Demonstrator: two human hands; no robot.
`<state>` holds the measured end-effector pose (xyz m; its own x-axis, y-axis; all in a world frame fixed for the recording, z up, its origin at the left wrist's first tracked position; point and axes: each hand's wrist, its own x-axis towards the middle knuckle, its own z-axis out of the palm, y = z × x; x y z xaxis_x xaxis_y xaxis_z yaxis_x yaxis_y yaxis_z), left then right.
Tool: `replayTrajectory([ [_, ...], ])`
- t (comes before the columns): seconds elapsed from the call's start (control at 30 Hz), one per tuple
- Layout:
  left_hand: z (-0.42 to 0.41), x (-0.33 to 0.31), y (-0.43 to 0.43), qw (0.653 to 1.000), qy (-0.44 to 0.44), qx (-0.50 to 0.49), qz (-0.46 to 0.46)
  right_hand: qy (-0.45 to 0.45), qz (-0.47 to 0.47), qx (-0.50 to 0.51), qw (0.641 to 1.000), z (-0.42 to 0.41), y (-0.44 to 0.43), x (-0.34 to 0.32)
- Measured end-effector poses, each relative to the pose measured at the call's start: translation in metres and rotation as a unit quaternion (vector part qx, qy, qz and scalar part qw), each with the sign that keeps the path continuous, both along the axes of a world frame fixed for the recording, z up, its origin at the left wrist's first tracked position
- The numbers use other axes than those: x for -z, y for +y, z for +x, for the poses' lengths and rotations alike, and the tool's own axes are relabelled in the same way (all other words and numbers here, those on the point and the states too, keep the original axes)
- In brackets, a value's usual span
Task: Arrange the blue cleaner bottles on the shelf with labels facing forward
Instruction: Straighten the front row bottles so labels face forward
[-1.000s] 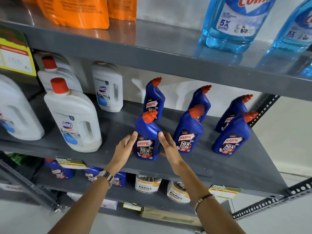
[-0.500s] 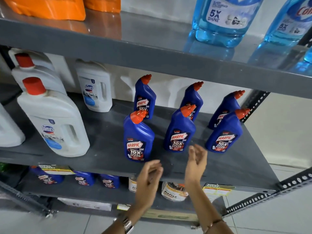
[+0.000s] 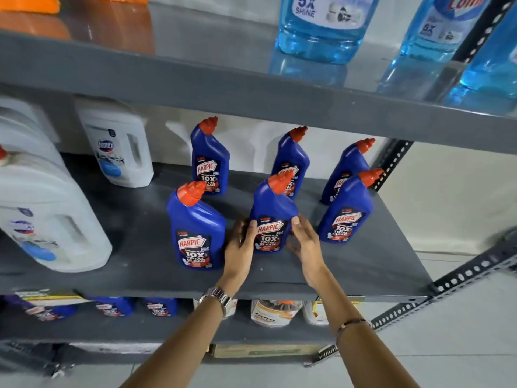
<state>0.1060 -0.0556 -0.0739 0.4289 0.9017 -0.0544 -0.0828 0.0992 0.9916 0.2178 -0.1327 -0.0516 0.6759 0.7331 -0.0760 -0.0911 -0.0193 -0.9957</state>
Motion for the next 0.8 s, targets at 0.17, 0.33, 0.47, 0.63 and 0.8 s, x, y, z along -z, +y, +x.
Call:
replayTrajectory([
  [0.17,-0.009,0.003,-0.018,0.999,-0.033,-0.004,-0.006,-0.001,-0.008,-0.001,1.000,-0.010,-0.017,0.002],
  [0.33,-0.018,0.009,-0.024,0.999,-0.042,0.007,-0.013,-0.006,-0.002,0.007,1.000,-0.019,-0.029,0.002],
  [0.47,-0.024,0.008,-0.029,0.998,-0.052,0.018,-0.007,-0.001,-0.004,0.002,1.000,-0.022,-0.035,0.002],
  [0.63,-0.026,-0.001,-0.037,0.999,-0.051,0.007,0.000,0.004,0.005,-0.002,1.000,-0.024,-0.038,0.002],
  [0.8,-0.026,-0.001,-0.073,0.989,-0.093,-0.103,-0.049,-0.018,0.031,0.046,0.998,-0.029,-0.047,0.006],
])
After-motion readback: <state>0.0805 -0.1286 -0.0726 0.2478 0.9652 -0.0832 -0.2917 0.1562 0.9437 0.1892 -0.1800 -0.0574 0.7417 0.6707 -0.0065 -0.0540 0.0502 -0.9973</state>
